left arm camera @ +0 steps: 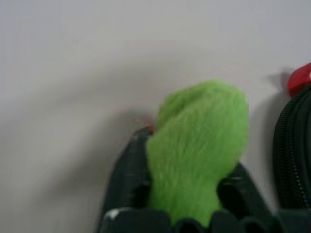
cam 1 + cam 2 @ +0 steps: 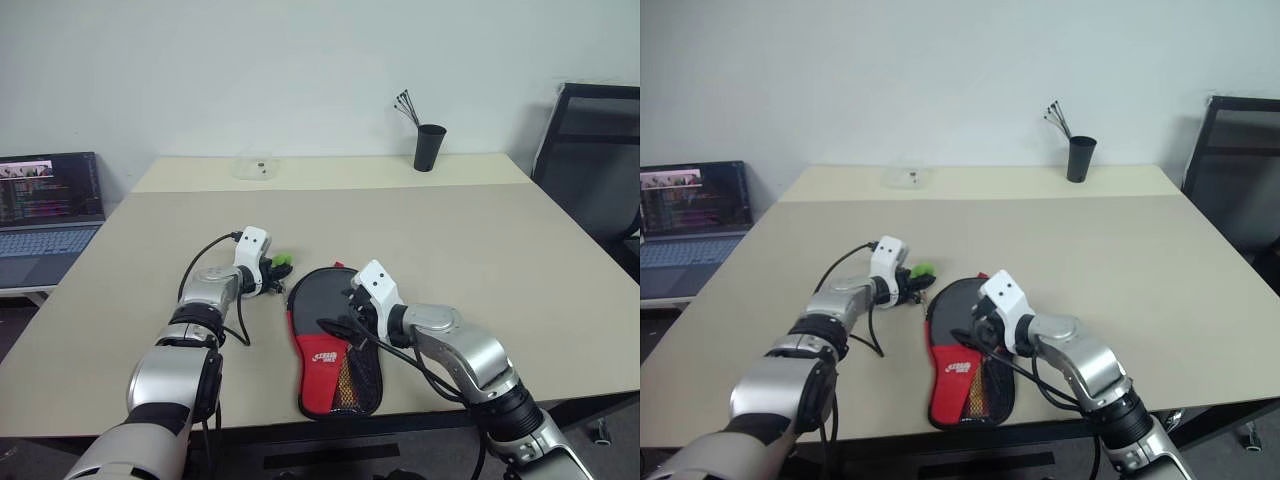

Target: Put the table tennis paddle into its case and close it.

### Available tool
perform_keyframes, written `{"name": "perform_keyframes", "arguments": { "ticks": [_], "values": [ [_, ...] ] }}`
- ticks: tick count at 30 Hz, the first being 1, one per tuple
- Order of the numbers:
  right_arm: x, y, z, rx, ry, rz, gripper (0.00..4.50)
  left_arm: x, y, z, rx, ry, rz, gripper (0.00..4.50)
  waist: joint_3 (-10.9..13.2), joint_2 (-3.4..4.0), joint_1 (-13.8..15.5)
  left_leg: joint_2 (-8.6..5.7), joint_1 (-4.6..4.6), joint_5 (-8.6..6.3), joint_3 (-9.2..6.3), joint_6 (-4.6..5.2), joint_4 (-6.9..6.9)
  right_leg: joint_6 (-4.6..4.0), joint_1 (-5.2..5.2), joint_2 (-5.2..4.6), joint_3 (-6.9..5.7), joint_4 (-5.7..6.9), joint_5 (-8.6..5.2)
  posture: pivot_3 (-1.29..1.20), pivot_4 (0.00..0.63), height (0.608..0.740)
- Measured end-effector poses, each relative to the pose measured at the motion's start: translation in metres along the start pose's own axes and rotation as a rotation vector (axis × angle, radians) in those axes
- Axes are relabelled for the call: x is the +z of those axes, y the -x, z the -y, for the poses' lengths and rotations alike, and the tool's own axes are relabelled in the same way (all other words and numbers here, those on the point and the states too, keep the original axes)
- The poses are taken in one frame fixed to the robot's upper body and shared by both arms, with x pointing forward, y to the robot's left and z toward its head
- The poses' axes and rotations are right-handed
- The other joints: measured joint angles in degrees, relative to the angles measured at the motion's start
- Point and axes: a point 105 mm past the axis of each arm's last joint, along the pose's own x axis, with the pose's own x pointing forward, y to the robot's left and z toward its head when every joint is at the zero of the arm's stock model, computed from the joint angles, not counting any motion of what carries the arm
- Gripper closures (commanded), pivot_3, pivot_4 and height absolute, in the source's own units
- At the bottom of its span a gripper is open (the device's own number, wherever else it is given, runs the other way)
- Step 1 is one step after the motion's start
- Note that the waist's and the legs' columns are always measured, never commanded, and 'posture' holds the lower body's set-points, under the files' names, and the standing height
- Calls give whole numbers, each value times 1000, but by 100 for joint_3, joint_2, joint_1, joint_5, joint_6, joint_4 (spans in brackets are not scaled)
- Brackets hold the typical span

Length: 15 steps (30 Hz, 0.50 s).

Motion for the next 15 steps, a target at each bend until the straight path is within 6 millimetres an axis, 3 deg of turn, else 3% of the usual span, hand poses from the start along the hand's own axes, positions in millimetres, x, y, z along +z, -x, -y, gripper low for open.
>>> {"name": "perform_keyframes", "arguments": {
  "ticks": [1,2,7,15],
  "values": [
    [-1,-2,-1,6,6,-2,0,0,0,0,-2,3,4,4445,0,0,0,0,0,0,0,0,0,0,0,0,0,1,0,0,150,740],
    [-2,-4,-3,14,11,-8,0,0,0,0,-4,3,5,4478,0,0,0,0,0,0,-1,0,1,0,0,0,0,1,0,0,150,740],
    [-23,-12,-12,71,10,-91,0,1,-1,3,-18,-39,-5,4478,0,0,0,0,-1,0,0,0,2,0,0,1,1,0,0,0,150,740],
    [-31,-4,-11,70,19,-113,0,21,-16,20,-18,-203,-16,4478,-3,-4,29,-3,-3,-1,-1,-1,11,1,4,1,-5,1,1,0,150,740]
  ]
}}
